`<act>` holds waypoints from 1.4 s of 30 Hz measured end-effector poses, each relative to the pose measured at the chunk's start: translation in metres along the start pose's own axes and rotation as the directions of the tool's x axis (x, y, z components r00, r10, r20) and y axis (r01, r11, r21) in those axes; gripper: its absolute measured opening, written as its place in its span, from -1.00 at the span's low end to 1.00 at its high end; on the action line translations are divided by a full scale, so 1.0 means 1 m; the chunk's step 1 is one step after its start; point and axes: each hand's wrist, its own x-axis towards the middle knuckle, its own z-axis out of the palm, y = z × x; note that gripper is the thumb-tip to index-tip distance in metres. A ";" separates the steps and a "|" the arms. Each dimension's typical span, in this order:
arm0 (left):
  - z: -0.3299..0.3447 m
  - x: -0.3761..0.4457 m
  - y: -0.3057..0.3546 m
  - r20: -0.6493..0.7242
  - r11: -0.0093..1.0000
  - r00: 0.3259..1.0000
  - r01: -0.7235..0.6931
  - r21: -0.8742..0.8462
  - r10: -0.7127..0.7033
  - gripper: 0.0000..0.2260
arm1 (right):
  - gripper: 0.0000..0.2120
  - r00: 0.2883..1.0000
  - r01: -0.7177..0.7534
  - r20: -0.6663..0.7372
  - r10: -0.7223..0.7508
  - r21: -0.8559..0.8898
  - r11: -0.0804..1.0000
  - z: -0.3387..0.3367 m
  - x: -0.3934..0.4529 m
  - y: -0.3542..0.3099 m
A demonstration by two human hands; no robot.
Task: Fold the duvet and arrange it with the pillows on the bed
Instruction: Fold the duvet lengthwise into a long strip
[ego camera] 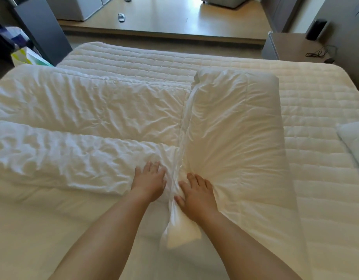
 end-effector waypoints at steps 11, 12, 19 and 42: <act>0.009 0.036 -0.174 0.012 0.990 0.995 0.096 -0.104 -0.095 -0.43 | -0.51 1.000 -0.007 -0.016 0.007 0.017 1.000 0.002 0.086 -0.105; 0.014 0.036 -0.197 0.010 0.990 0.995 0.099 -0.101 -0.099 -0.42 | -0.49 1.000 -0.001 -0.004 0.001 0.027 1.000 0.005 0.100 -0.123; 0.039 0.041 -0.377 -0.034 0.966 0.969 0.241 -0.092 -0.245 -0.43 | -0.43 0.996 0.069 0.044 -0.072 0.069 0.995 0.041 0.202 -0.279; 0.096 -0.018 -0.782 0.207 0.132 0.417 0.651 -0.747 -0.885 -0.16 | -0.37 0.950 0.304 0.104 -0.293 -0.109 0.946 0.141 0.289 -0.487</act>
